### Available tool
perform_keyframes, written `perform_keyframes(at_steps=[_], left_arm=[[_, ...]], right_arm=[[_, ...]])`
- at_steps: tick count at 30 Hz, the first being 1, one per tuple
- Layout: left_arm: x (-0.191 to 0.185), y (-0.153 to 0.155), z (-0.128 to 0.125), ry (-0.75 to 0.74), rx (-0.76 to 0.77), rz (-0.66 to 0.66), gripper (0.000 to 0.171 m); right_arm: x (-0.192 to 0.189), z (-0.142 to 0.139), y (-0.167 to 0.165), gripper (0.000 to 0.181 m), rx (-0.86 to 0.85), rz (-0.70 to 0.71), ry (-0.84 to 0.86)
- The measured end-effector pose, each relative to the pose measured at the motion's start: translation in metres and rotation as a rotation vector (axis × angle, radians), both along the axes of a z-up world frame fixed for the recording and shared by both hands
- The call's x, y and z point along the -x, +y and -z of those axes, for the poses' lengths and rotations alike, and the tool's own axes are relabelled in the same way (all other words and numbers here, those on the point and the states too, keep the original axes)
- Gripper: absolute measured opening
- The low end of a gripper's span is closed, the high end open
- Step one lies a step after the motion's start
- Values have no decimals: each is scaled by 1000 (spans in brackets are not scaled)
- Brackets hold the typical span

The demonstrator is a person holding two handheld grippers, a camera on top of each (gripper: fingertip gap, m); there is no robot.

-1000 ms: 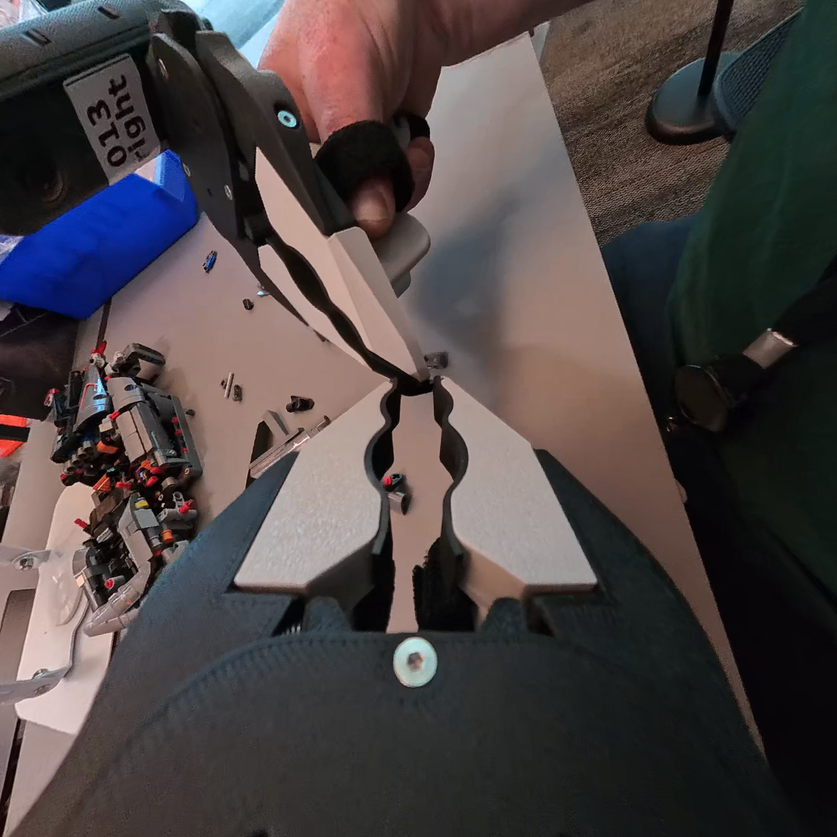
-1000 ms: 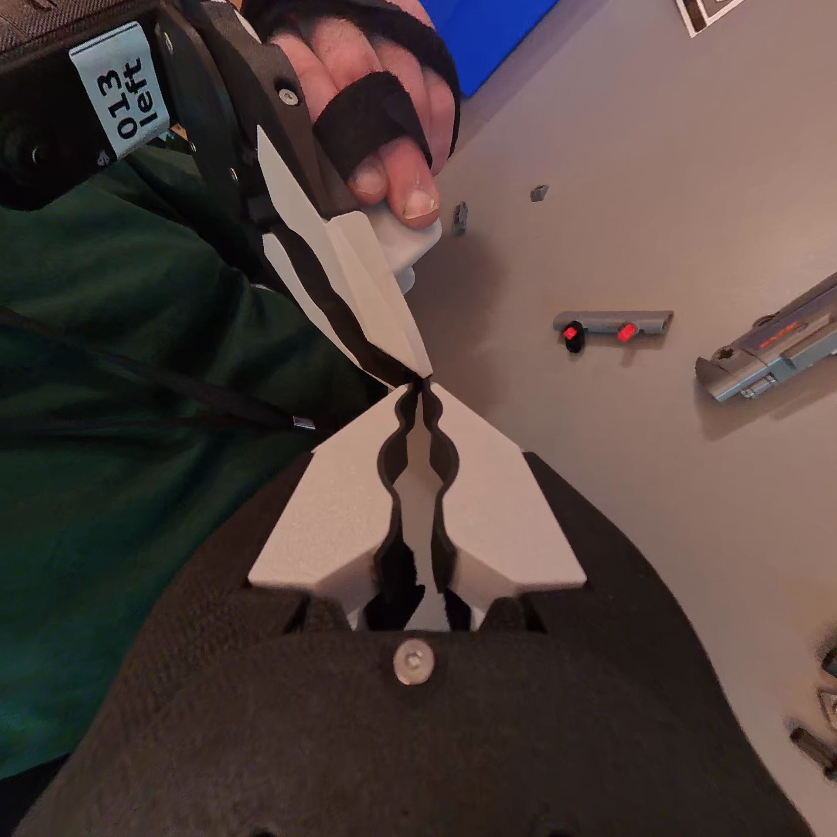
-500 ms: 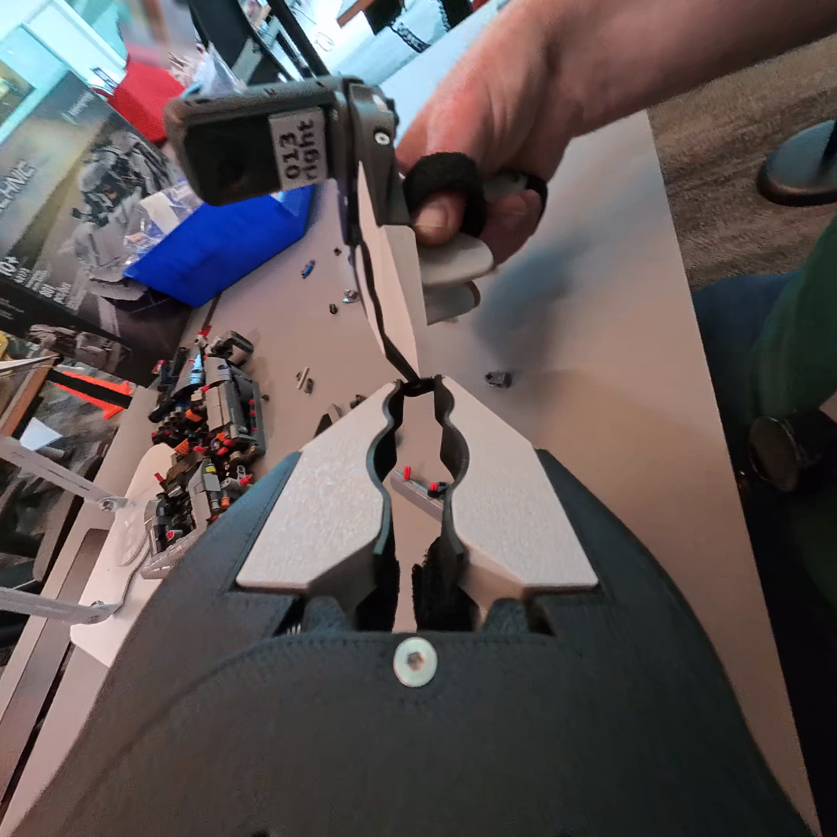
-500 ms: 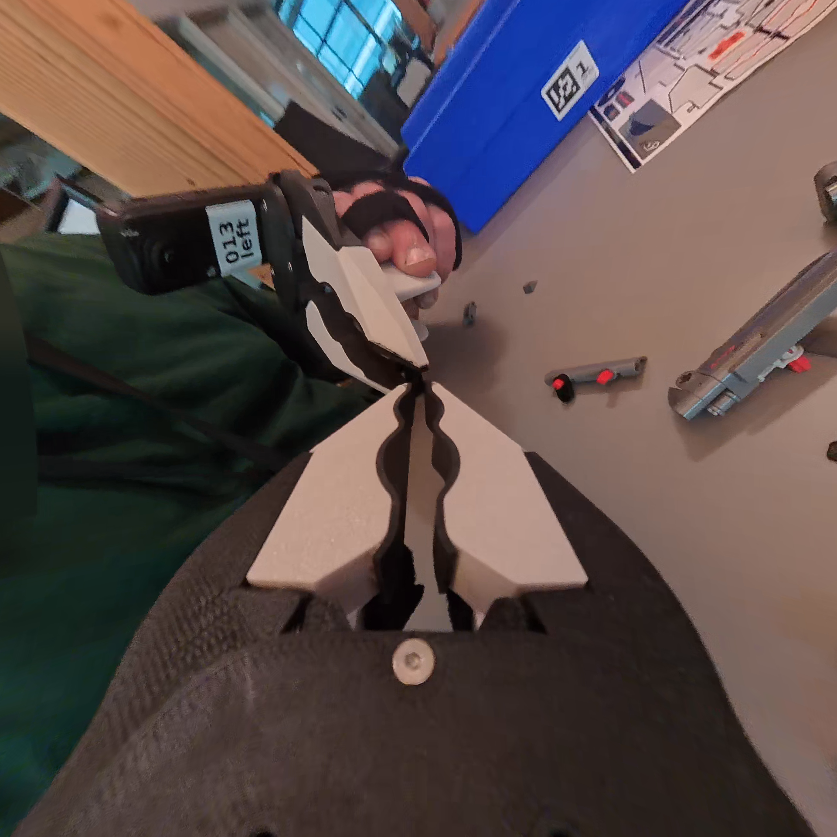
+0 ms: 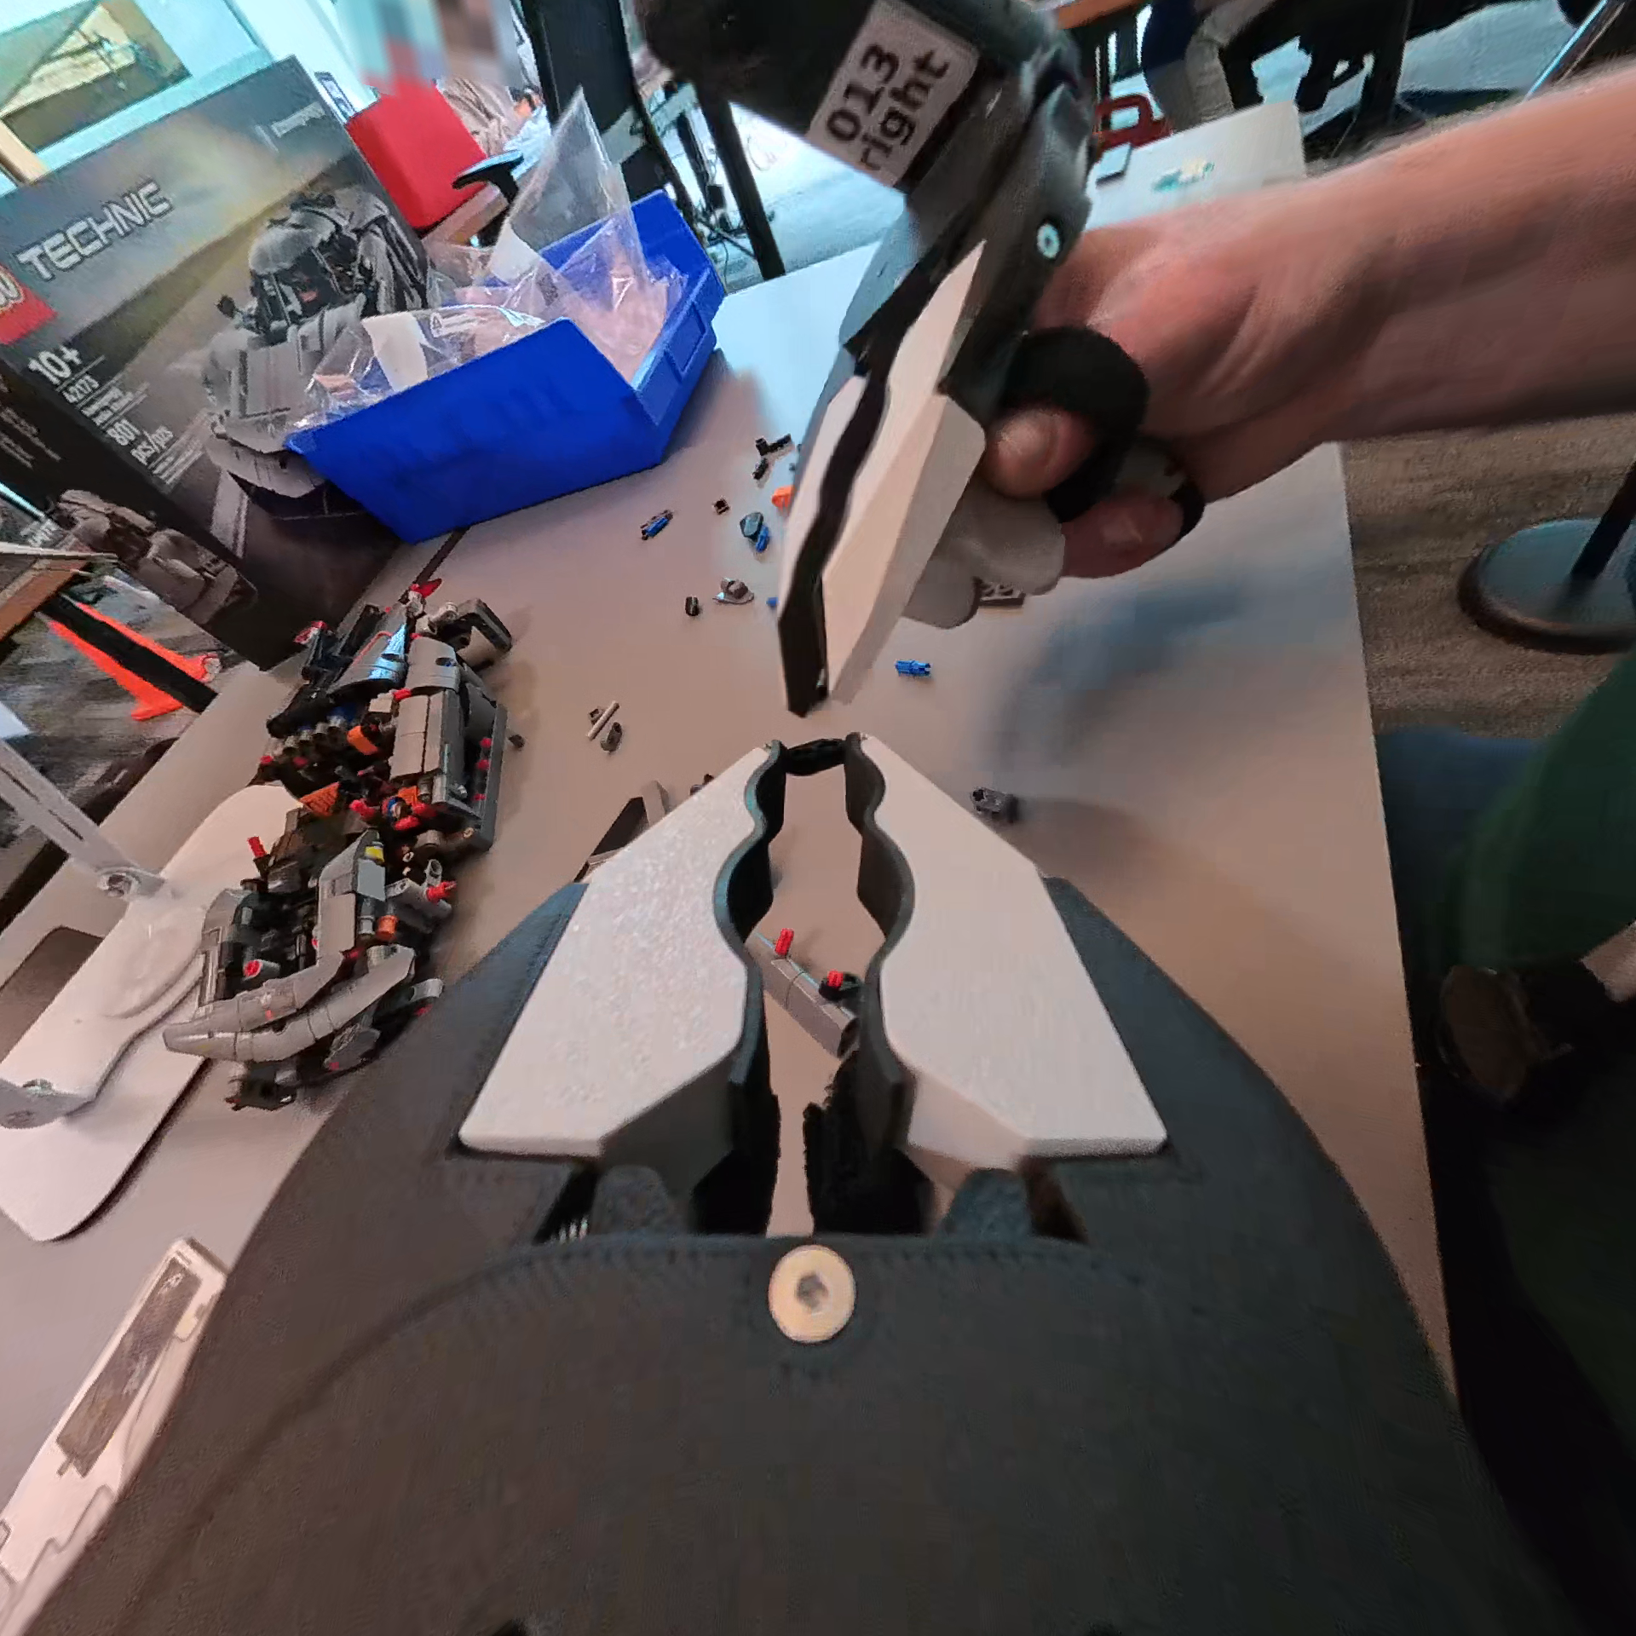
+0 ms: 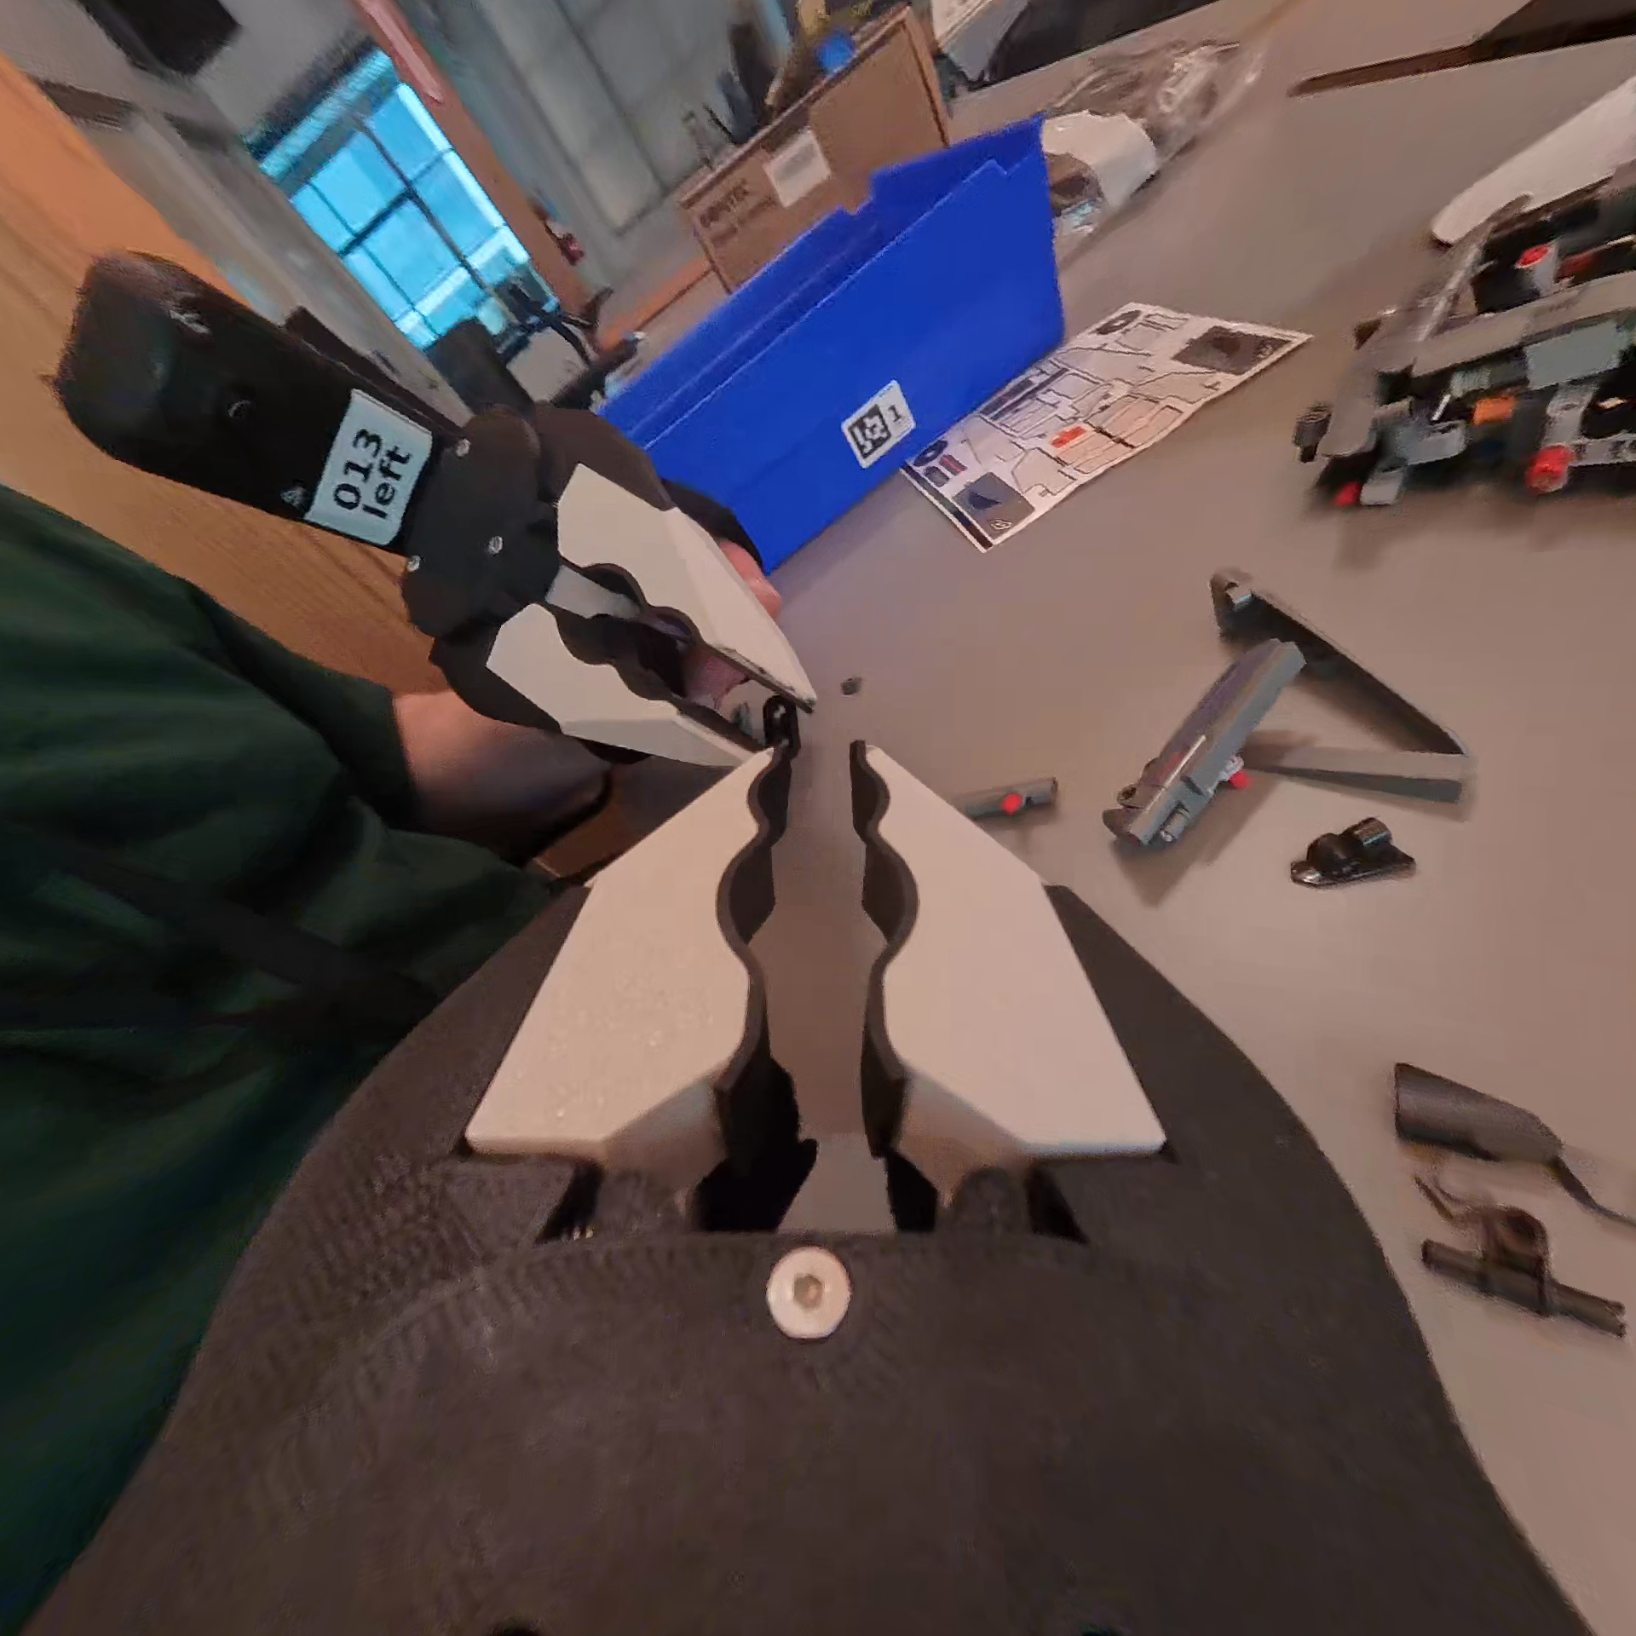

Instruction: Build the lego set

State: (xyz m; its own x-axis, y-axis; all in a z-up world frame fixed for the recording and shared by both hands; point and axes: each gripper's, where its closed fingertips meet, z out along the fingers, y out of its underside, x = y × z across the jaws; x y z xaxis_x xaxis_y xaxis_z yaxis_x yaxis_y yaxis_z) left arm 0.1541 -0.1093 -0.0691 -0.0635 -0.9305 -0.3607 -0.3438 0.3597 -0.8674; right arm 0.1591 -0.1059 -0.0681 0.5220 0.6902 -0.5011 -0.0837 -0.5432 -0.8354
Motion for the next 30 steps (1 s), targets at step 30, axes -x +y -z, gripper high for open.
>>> perform_keyframes(at_steps=[30], left_arm=[[29, 27, 67, 341, -31, -156, 23]], right_arm=[[20, 66, 13, 4, 163, 22, -374]])
